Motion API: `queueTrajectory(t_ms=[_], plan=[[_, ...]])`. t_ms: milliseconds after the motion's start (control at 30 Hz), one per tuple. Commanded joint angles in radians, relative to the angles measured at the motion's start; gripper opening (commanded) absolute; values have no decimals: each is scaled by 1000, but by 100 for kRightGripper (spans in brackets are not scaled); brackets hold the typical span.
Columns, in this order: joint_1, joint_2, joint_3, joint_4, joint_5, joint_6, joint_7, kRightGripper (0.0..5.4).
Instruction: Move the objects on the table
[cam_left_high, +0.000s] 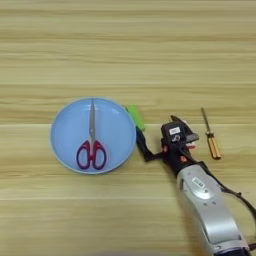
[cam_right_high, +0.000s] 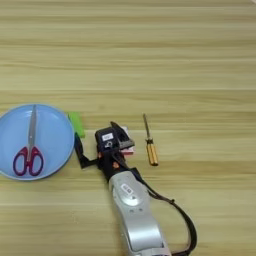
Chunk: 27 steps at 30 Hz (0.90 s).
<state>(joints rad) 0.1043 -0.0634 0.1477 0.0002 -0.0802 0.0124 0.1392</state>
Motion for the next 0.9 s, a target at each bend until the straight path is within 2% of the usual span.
queueTrajectory(t_ms=[33,433,900], plan=[[-59,17,29,-43,-11,-35,2,539],[-68,39,101,-29,-29,-38,8,539],[-87,35,78,3,-25,-42,-3,539]])
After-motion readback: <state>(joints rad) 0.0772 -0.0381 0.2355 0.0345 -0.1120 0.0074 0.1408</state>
